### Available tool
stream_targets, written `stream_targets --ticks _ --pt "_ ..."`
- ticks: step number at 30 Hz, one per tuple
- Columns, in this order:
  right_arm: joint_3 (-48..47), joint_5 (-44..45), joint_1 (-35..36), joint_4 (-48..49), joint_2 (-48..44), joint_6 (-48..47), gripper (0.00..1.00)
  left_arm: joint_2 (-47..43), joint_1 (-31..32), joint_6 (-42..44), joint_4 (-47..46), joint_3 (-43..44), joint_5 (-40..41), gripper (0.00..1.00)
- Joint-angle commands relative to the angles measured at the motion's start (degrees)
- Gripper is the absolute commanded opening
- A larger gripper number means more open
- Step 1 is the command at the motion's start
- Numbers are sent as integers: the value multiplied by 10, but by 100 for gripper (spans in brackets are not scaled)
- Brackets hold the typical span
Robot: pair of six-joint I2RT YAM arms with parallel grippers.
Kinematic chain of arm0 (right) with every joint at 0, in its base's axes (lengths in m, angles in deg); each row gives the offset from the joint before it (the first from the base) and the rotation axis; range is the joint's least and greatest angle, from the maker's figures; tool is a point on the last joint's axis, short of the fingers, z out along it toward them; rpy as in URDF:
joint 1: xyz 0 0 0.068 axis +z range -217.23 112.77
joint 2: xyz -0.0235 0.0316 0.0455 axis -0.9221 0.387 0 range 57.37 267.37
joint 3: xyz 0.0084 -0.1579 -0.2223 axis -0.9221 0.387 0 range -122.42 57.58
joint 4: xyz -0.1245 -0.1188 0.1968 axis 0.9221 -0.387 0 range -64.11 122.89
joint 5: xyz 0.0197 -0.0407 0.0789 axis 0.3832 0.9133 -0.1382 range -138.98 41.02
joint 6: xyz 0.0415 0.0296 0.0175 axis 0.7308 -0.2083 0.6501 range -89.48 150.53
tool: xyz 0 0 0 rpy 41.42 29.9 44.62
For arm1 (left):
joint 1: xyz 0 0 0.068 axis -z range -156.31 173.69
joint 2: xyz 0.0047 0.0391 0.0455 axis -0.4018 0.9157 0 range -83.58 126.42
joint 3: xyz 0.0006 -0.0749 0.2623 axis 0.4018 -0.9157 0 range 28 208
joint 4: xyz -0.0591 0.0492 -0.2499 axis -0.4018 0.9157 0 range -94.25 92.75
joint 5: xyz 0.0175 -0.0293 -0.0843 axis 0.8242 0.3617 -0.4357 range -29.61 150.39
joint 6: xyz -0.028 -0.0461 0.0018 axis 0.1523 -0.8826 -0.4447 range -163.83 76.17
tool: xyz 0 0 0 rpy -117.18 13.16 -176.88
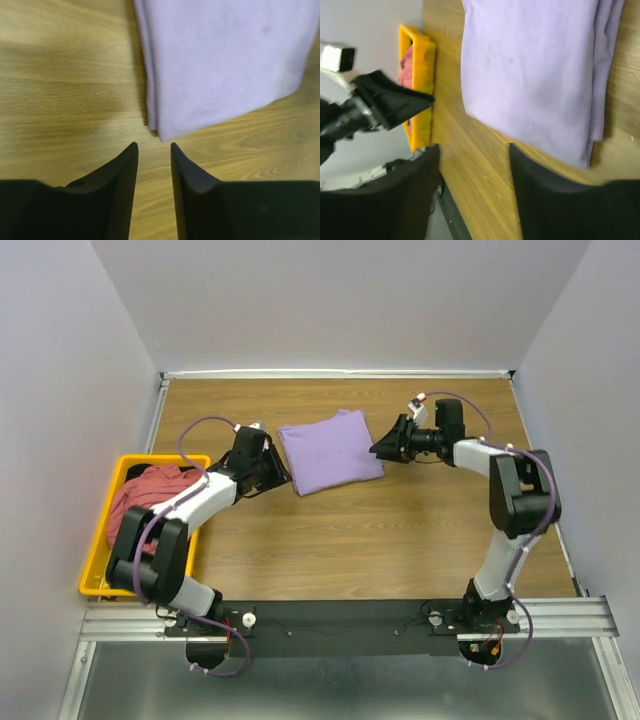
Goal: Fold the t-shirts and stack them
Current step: Neatly place the folded tshirt to the corner
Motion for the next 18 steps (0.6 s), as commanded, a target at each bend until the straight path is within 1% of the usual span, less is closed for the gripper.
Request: stream_targets --ticks 1,2,3,5,6,7,8,9,10,13,17,18 --pt "14 107 -4 -146 -127 -21 69 -59 21 4 87 30 75 47" --pt "17 129 -4 -175 -166 -29 82 -65 24 1 93 31 95 50" --pt "21 185 -3 -239 -187 -51 85 -72 29 -7 103 32 97 50" --pt "30 236 -2 -290 -226 -71 87 -73 43 -16 108 33 97 52" --pt "48 274 -1 -323 -266 -86 89 -73 49 -22 109 30 106 52" --pt "48 293 -2 -338 -291 -90 89 -70 55 -29 109 30 111 52" --pt "67 311 -2 -352 -313 -94 93 -67 67 -43 109 29 114 52" --pt "78 329 -2 -365 -333 -97 100 -58 71 -49 108 29 118 52" --pt "99 359 -1 -383 -379 -105 100 -53 75 -60 107 29 126 52" --pt "122 391 -2 -405 -450 -120 100 -32 82 -73 99 34 153 53" --pt "142 389 -2 -415 -498 -137 100 6 82 -85 75 44 162 53" --pt "147 386 -2 -416 -503 -137 100 30 82 -85 69 56 157 53"
